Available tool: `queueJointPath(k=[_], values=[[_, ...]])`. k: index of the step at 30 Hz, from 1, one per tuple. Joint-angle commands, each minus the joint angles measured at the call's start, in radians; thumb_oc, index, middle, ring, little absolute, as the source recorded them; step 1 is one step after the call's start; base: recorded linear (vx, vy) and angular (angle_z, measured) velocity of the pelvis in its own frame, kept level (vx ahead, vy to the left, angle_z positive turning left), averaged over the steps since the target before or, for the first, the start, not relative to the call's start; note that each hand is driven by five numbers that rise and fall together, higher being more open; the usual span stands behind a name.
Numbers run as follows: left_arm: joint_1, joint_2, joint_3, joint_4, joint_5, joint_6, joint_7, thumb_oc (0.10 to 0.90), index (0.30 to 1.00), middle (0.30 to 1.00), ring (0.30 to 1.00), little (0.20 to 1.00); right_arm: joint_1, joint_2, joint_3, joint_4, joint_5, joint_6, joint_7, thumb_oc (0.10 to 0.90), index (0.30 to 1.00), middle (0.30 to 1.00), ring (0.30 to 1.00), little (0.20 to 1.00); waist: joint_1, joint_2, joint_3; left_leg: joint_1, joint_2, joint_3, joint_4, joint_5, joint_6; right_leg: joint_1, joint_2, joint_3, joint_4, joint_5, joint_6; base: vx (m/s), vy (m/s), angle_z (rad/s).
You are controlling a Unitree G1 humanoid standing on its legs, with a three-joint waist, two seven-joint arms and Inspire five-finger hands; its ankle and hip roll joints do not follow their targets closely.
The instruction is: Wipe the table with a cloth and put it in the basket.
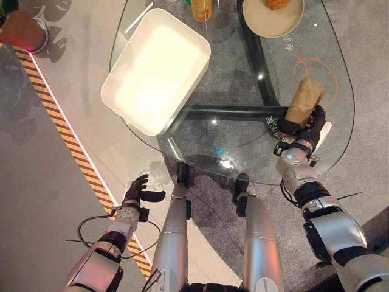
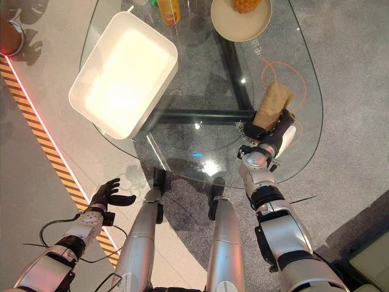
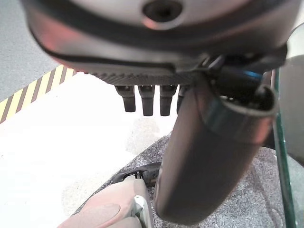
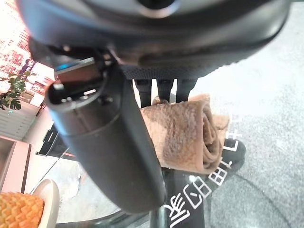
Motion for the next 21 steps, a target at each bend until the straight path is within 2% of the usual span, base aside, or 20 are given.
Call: queueJointPath(k=[1, 17, 19, 20, 21], values=[[-0.005, -0.035, 0.008, 0.049, -0.003, -0.007, 0.030, 0.800, 0.900, 0.900, 0.900, 0.900, -0.010, -0.030, 0.013, 0.019, -0.026, 0.008, -0.025, 0.800, 0.900, 0.900, 0.900, 0.900, -0.008, 0.040, -0.018, 0.004, -0.101, 0.077, 0.122, -0.136, 0.096, 0.043, 0.072, -0.014, -0.138, 0.090, -0.008, 0.00, 0.000, 0.00], [-0.014, -0.049, 0.001, 0.048, -0.010, -0.004, 0.040, 0.800, 0.900, 0.900, 0.900, 0.900, 0.015, 0.004, 0.036, 0.042, -0.059, 0.030, -0.042, 0.800, 0.900, 0.900, 0.900, 0.900, -0.011, 0.040, -0.018, 0.004, -0.100, 0.081, 0.118, -0.133, 0.096, 0.044, 0.073, -0.013, -0.143, 0.093, -0.009, 0.00, 0.000, 0.00], [-0.015, -0.050, 0.002, 0.048, -0.010, -0.002, 0.038, 0.800, 0.900, 0.900, 0.900, 0.900, 0.016, 0.005, 0.039, 0.045, -0.065, 0.038, -0.044, 0.575, 0.707, 0.707, 0.707, 0.675, -0.012, 0.041, -0.018, 0.004, -0.099, 0.082, 0.117, -0.132, 0.096, 0.044, 0.074, -0.014, -0.144, 0.093, -0.010, 0.00, 0.000, 0.00], [-0.018, -0.049, 0.001, 0.048, -0.011, 0.000, 0.037, 0.800, 0.900, 0.900, 0.900, 0.900, 0.015, 0.006, 0.043, 0.047, -0.072, 0.043, -0.046, 0.116, 0.314, 0.314, 0.314, 0.216, -0.012, 0.042, -0.018, 0.004, -0.100, 0.082, 0.117, -0.131, 0.096, 0.044, 0.074, -0.013, -0.144, 0.093, -0.010, 0.00, 0.000, 0.00], [-0.018, -0.050, 0.001, 0.047, -0.012, 0.000, 0.037, 0.800, 0.900, 0.900, 0.900, 0.900, 0.015, 0.006, 0.043, 0.048, -0.075, 0.046, -0.047, 0.100, 0.300, 0.300, 0.300, 0.200, -0.012, 0.042, -0.018, 0.004, -0.100, 0.082, 0.117, -0.131, 0.096, 0.043, 0.074, -0.013, -0.144, 0.093, -0.010, 0.00, 0.000, 0.00]])
